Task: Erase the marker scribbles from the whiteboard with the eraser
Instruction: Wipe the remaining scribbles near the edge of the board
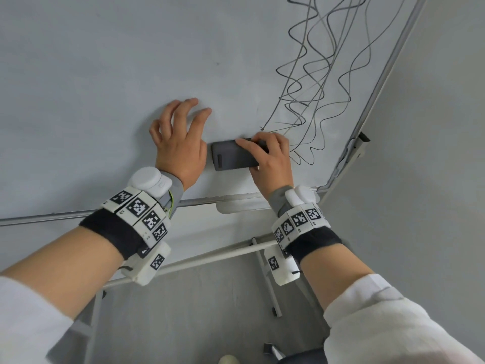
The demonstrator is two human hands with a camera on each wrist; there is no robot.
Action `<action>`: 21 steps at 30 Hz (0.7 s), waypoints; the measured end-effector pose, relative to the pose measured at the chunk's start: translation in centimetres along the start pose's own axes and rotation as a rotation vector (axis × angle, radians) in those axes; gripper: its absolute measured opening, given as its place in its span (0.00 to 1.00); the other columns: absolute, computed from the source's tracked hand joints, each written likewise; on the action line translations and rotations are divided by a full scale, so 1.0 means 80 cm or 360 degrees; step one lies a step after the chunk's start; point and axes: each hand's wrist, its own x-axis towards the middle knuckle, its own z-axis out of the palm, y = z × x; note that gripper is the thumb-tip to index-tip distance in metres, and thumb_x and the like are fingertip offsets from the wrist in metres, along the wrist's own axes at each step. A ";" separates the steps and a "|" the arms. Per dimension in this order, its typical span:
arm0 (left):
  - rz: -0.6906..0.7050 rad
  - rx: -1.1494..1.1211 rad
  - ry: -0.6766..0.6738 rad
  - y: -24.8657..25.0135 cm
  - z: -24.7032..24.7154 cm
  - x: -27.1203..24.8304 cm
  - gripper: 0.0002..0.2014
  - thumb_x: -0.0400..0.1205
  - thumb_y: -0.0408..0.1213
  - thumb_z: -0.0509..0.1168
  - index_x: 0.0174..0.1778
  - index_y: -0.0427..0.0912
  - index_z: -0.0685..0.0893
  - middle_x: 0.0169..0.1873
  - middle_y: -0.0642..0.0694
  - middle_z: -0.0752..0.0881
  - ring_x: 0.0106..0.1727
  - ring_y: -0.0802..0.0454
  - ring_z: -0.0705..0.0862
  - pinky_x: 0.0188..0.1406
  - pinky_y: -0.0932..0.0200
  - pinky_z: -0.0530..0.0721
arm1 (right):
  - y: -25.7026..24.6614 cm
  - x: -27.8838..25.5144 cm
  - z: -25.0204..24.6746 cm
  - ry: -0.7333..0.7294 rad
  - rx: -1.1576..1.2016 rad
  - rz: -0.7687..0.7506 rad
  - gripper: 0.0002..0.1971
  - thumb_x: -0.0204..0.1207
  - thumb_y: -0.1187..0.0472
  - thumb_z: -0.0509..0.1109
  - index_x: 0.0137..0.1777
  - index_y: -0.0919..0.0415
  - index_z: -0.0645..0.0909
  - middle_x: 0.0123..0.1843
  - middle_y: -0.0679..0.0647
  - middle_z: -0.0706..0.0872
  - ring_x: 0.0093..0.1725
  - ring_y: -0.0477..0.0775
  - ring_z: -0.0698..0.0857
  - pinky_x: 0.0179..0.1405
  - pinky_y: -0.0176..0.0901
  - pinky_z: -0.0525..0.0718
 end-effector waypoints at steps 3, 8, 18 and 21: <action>-0.0013 -0.0013 0.0004 0.003 0.001 0.000 0.26 0.70 0.28 0.53 0.65 0.47 0.76 0.70 0.43 0.71 0.71 0.44 0.59 0.60 0.40 0.65 | -0.006 0.018 -0.004 0.0057 0.0046 -0.0007 0.32 0.56 0.80 0.73 0.60 0.55 0.85 0.55 0.57 0.79 0.58 0.61 0.69 0.52 0.51 0.81; -0.0002 -0.0001 0.0015 0.000 0.002 0.002 0.26 0.70 0.28 0.53 0.65 0.48 0.76 0.70 0.46 0.69 0.71 0.44 0.60 0.60 0.39 0.65 | -0.005 0.015 0.001 0.0069 0.0028 -0.0040 0.32 0.56 0.80 0.73 0.60 0.55 0.85 0.57 0.51 0.72 0.58 0.60 0.69 0.53 0.50 0.80; 0.0016 0.0002 -0.0003 0.000 0.001 0.006 0.26 0.70 0.29 0.51 0.65 0.48 0.75 0.69 0.50 0.62 0.71 0.43 0.59 0.60 0.39 0.64 | 0.012 -0.017 -0.008 -0.0085 -0.0060 0.0054 0.33 0.54 0.79 0.76 0.61 0.55 0.84 0.56 0.55 0.77 0.57 0.61 0.69 0.50 0.47 0.77; 0.0008 0.0011 -0.0021 0.001 0.001 0.006 0.26 0.70 0.30 0.50 0.65 0.48 0.74 0.69 0.50 0.61 0.70 0.43 0.59 0.59 0.39 0.64 | 0.014 -0.008 -0.019 -0.0020 0.0004 0.0324 0.32 0.57 0.75 0.77 0.64 0.56 0.82 0.57 0.59 0.80 0.58 0.60 0.69 0.47 0.45 0.76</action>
